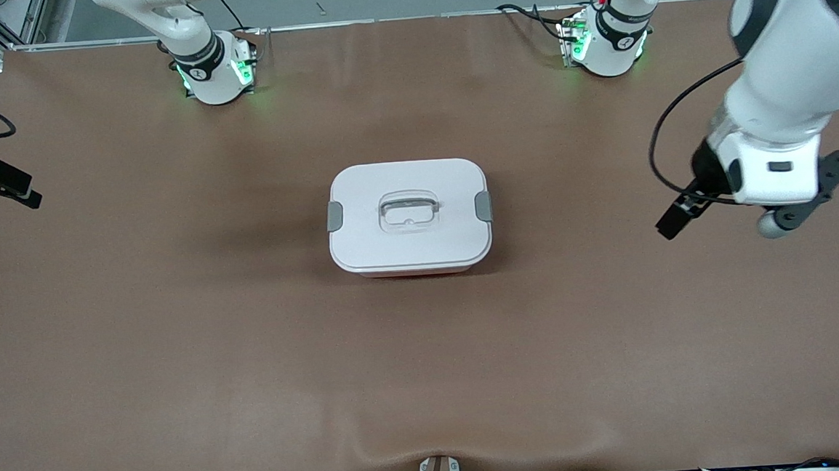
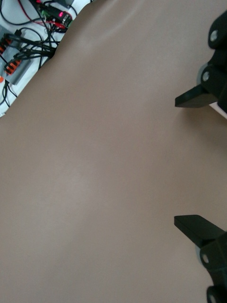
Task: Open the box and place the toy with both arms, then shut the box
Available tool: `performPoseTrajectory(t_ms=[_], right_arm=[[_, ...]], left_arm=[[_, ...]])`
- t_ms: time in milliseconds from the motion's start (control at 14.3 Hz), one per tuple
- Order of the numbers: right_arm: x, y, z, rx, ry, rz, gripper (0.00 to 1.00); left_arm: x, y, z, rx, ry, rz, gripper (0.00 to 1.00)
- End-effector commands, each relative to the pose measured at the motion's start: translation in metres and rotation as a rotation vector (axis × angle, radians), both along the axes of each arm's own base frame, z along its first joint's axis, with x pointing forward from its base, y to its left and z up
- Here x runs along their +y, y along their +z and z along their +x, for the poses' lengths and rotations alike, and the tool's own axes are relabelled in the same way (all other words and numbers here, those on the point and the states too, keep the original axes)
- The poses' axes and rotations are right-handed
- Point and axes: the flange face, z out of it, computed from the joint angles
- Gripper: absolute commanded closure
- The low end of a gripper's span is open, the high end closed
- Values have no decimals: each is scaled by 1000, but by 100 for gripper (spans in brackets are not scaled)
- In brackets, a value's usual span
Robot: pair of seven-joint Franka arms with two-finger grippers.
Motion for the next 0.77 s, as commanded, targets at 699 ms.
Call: performPoseTrajectory(t_ms=[699], right_arm=[[-4,6,-2,-11,-11,16,0]], left_arm=[[100,69,-50,82,-353,40,0]])
